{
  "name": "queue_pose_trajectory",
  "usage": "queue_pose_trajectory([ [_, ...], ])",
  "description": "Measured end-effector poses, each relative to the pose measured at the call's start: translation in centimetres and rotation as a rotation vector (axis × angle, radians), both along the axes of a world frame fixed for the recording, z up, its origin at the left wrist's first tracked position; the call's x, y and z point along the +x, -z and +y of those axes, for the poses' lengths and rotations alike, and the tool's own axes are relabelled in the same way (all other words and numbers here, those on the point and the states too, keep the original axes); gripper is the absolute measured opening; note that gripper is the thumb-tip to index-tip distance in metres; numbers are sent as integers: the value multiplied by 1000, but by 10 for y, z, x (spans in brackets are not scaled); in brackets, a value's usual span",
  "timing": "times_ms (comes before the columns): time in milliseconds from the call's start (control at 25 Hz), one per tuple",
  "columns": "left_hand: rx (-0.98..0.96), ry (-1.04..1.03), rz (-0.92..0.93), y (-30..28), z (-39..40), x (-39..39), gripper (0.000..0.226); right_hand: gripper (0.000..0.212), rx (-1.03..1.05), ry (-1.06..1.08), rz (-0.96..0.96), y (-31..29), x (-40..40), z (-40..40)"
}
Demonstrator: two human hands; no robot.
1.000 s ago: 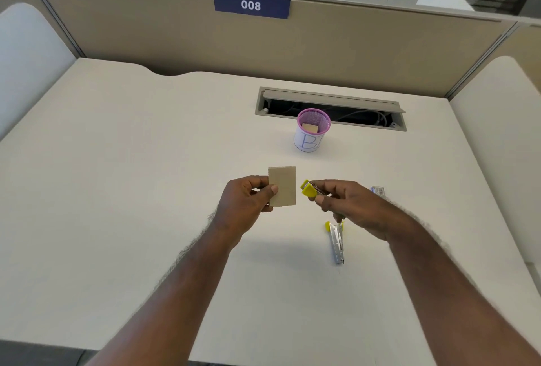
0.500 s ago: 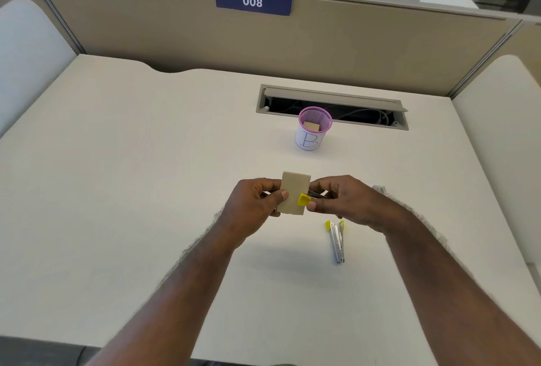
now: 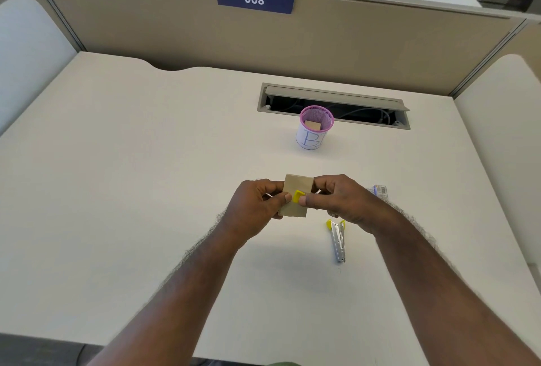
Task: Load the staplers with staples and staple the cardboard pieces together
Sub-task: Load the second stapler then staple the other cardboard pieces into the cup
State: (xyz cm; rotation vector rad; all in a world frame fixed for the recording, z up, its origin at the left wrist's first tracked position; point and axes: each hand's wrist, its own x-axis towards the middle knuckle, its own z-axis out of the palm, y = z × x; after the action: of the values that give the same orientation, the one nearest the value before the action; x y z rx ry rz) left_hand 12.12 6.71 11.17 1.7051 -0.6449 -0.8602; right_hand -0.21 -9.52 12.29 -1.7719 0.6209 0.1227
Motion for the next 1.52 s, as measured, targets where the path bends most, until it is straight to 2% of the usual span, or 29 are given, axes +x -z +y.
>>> queue_pose_trajectory([
  [160,-7,-7,51,0,2,0,20,28,45,4,14,0,2,0],
  [360,9,-7,58,1,2,0,19,6,62,-5,-5,2,1,1],
  [600,-11,-6,92,5,4,-3,20,5,57,-3,11,5,0,2],
  [760,-20,-28,134,7,5,-7,19,26,45,-13,18,7,0,4],
  [840,-21,-26,144,8,5,-7,18,29,44,-4,19,9,1,5],
  [920,-19,-14,155,8,5,-8,19,26,36,21,11,12,2,5],
  [1120,-11,-23,159,9,6,-7,20,4,29,16,-1,13,4,7],
  [1160,-3,-40,149,9,6,-6,20,4,31,-13,17,12,4,6],
  [1240,12,-103,142,11,7,-3,19,21,37,-45,54,11,2,5],
  [1320,21,-182,149,12,8,2,17,34,57,47,52,15,-1,2],
  [1440,9,-277,190,13,12,9,13,26,-51,277,51,40,-2,4],
  [1520,-5,-307,221,13,13,11,13,30,-139,385,112,62,0,13],
])
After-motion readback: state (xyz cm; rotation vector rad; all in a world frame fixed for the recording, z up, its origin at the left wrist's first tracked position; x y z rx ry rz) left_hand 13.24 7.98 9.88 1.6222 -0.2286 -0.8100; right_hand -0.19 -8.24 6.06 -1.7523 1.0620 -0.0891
